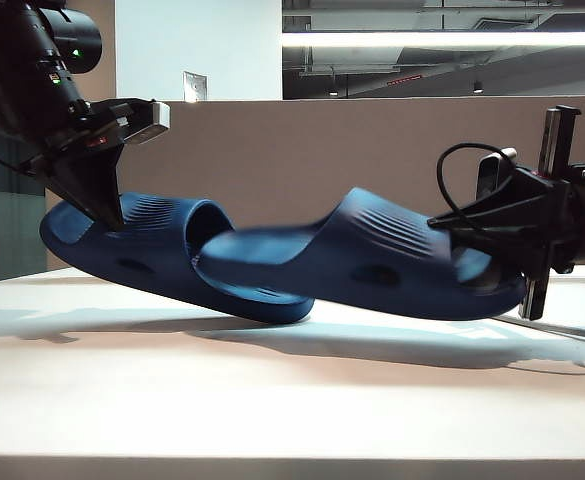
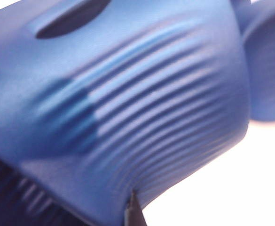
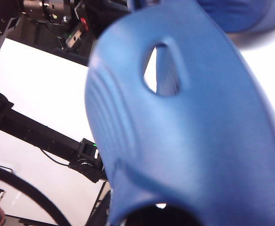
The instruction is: Interlock the pair of blue slippers on the table with their fronts facing up.
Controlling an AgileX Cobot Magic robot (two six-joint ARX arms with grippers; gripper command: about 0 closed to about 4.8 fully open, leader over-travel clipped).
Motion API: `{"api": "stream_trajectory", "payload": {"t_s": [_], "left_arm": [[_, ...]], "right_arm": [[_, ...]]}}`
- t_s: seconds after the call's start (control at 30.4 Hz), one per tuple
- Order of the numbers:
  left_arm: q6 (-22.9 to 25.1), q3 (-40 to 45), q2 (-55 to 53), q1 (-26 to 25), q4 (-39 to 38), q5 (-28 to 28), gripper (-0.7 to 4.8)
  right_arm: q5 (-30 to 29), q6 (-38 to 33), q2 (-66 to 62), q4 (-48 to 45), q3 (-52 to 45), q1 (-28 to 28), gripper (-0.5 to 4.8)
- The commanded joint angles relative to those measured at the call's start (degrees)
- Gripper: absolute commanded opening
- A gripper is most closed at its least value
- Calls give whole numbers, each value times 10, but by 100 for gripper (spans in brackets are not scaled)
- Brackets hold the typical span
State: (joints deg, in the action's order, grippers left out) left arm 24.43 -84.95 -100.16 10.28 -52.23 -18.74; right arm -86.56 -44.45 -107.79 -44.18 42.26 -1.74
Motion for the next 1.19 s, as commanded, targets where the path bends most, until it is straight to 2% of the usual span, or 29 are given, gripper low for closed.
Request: {"api": "stream_trajectory", "payload": {"t_s": [0.03, 0.23, 0.43, 0.56, 0.69, 0.79, 0.86, 0.95, 0.99, 1.05, 1.12, 1.15, 1.19], "left_arm": [[0, -1, 1, 1, -7, 5, -6], [-11, -1, 1, 1, -3, 5, -6], [-22, -1, 1, 1, -3, 5, -6], [-24, -1, 1, 1, 5, 5, -6], [-24, -2, 1, 1, 14, -4, -6], [-25, -2, 1, 1, 18, -17, -6], [-27, -3, 1, 1, 20, -19, -6], [-35, -3, 1, 1, 25, -21, -6], [-35, -3, 1, 1, 25, -21, -6], [-35, -3, 1, 1, 26, -21, -6], [-35, -3, 1, 1, 26, -21, -6], [-35, -3, 1, 1, 26, -21, -6], [-35, -3, 1, 1, 26, -21, -6]], "right_arm": [[-4, -68, 2, -121, 3, -1, -5], [24, -87, 84, -177, 3, 4, -5], [72, -115, 211, -206, 2, 40, -5], [136, -147, 278, -192, 2, 101, -5], [164, -140, 300, -146, 3, 138, -5], [157, -121, 294, -104, 36, 138, -6], [157, -89, 293, -43, 81, 138, -6], [162, 5, 292, 93, 162, 137, -5], [181, 67, 292, 181, 203, 137, -5], [212, 132, 292, 271, 240, 138, -5], [289, 230, 292, 404, 284, 139, -5], [419, 343, 292, 559, 332, 137, -5], [475, 391, 291, 615, 350, 131, -5]]}}
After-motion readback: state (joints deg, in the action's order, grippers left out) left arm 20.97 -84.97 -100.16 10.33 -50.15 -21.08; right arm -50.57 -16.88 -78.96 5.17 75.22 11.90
